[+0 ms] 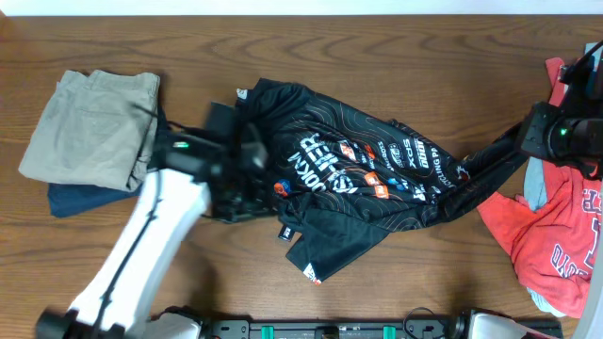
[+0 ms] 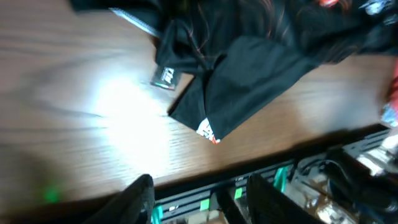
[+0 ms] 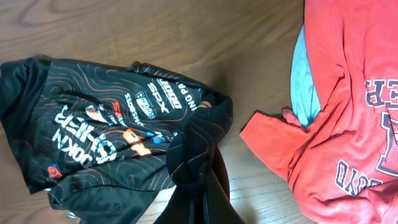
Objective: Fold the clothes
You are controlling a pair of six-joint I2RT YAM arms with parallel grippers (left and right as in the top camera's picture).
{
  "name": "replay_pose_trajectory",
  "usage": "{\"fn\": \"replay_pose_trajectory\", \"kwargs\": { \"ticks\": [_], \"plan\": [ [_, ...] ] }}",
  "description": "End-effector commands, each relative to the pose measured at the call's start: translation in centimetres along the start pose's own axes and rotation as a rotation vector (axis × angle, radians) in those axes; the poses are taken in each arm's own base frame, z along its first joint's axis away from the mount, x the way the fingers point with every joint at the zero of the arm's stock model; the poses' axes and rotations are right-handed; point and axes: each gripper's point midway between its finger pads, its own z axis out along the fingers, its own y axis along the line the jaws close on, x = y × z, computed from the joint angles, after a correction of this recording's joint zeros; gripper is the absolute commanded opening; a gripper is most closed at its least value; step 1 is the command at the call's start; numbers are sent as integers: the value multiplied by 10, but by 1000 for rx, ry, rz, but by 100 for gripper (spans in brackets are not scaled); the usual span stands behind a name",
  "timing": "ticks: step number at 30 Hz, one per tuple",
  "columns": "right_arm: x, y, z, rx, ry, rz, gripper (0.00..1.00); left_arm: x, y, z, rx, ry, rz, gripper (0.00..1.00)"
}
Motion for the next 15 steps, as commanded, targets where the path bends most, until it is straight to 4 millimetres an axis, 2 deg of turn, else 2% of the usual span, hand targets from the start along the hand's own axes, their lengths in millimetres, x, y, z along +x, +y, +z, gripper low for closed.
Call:
{"fn": "replay_pose_trajectory", "kwargs": {
  "ticks": [1, 7, 12, 15],
  "plan": [
    [0, -4, 0, 8, 0, -7, 1, 8, -2, 36, -27, 84, -55, 51],
    [1, -5, 0, 9, 5, -6, 1, 11, -9, 94, -75, 166, -60, 52],
    [2, -5, 0, 9, 7, -6, 1, 5, -19, 130, -84, 181, -12, 52],
    [3, -5, 0, 10, 11, -6, 1, 0, -16, 144, -109, 175, -32, 52]
  ]
}}
